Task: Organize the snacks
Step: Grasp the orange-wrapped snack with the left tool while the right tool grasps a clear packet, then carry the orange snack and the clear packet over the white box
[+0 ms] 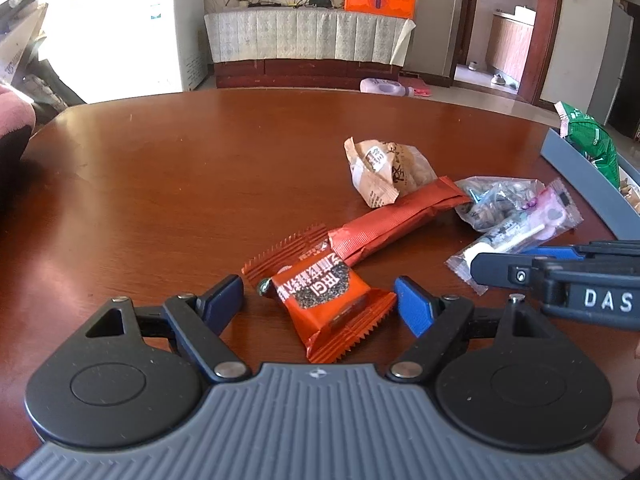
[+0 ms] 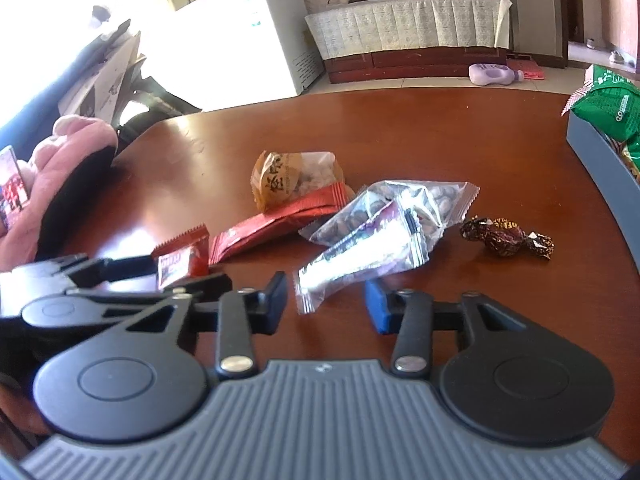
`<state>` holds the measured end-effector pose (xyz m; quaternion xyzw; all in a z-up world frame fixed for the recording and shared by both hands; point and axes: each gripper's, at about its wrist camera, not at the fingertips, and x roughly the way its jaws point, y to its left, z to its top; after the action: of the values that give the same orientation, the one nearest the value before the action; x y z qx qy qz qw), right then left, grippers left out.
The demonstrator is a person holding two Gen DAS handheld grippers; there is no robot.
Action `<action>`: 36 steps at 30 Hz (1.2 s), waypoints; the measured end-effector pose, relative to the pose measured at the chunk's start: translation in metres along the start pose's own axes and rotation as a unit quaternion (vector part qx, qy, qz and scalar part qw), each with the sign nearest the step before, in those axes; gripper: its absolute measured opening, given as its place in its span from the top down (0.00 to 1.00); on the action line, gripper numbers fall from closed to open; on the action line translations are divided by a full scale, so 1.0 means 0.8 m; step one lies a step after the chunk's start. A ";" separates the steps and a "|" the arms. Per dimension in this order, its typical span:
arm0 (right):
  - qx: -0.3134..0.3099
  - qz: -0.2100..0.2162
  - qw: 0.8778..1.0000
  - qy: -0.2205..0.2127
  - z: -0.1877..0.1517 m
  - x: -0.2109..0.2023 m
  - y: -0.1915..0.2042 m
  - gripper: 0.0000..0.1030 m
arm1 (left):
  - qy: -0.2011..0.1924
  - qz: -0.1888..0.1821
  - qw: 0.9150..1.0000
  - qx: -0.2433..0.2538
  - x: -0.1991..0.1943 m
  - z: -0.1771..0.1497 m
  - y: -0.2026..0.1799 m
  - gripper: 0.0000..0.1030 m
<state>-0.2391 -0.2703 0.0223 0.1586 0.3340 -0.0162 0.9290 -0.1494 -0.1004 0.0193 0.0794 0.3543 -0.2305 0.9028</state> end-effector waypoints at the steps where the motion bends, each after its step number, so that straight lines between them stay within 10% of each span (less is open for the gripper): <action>1: -0.001 0.000 1.000 0.001 0.001 0.002 0.001 0.65 | 0.000 -0.001 1.000 0.001 0.001 -0.001 0.000 0.17; 14: -0.020 0.000 1.000 -0.010 -0.001 -0.003 0.010 0.84 | -0.009 -0.011 1.000 -0.024 -0.001 0.000 0.007 0.50; 36: -0.027 0.020 0.998 -0.044 0.011 -0.061 -0.007 0.85 | -0.047 0.000 0.999 -0.013 -0.029 0.007 -0.031 0.51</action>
<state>-0.2725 -0.2820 0.0578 0.1394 0.2895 0.0045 0.9469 -0.1727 -0.1157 0.0401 0.0572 0.3146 -0.2296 0.9193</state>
